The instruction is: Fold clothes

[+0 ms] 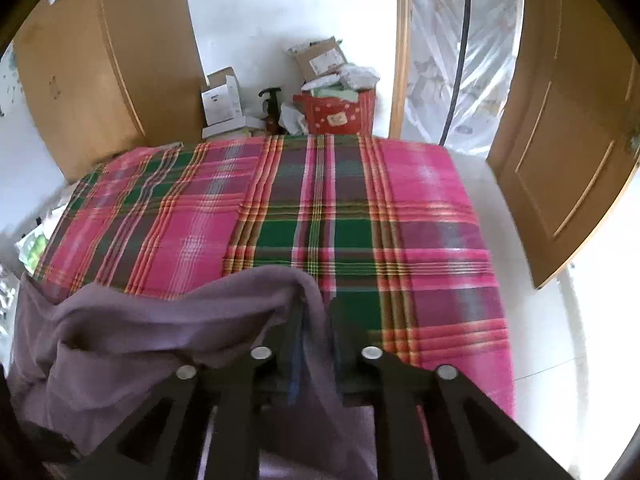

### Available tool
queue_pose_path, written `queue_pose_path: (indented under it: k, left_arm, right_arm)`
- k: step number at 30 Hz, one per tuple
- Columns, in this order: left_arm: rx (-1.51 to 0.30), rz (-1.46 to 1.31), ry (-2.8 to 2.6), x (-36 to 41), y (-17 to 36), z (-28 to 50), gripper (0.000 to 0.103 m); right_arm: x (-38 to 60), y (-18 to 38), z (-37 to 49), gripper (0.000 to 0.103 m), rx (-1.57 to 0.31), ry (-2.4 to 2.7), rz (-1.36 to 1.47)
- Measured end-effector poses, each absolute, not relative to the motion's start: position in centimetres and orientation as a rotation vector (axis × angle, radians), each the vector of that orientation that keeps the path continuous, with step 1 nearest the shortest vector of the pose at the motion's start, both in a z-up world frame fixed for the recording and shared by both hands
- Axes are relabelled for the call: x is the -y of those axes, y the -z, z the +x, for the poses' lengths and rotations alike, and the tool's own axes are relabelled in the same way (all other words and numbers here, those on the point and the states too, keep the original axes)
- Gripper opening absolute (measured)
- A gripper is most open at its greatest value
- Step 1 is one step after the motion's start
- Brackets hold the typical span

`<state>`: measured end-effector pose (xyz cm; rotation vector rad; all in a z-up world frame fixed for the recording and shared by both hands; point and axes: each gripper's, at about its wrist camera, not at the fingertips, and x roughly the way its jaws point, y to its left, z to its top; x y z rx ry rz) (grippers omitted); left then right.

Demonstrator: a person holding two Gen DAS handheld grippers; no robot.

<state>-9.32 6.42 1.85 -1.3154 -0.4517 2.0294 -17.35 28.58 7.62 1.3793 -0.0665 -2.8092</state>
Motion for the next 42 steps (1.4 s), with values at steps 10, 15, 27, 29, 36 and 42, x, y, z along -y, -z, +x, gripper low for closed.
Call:
queue_pose_path:
  k: [10, 15, 27, 29, 36, 42]
  left_arm:
    - [0.633, -1.212, -2.451, 8.5, -6.1, -5.2, 0.018]
    - [0.702, -1.251, -2.678, 14.7, -5.7, -2.0, 0.018]
    - [0.674, -1.342, -2.587, 19.5, -2.9, -2.7, 0.018]
    - [0.744, -1.335, -2.505, 20.5, -2.2, -3.4, 0.018]
    - [0.729, -1.361, -2.394, 20.7, -1.0, -4.5, 0.018]
    - [0.618, -1.369, -2.337, 19.2, -1.0, -4.7, 0.018]
  right_arm:
    - [-20.9, -11.6, -14.7, 0.026, -0.058, 2.683, 1.195]
    - [-15.0, -11.3, -14.6, 0.027, -0.123, 2.549, 1.162]
    - [-3.9, -8.7, -16.0, 0.031, -0.204, 2.253, 1.165]
    - [-2.8, -8.1, -16.5, 0.033, -0.202, 2.216, 1.178]
    - [1.1, -7.0, -19.6, 0.049, -0.177, 2.096, 1.164]
    - [4.4, -4.6, -22.0, 0.052, -0.188, 1.983, 1.248]
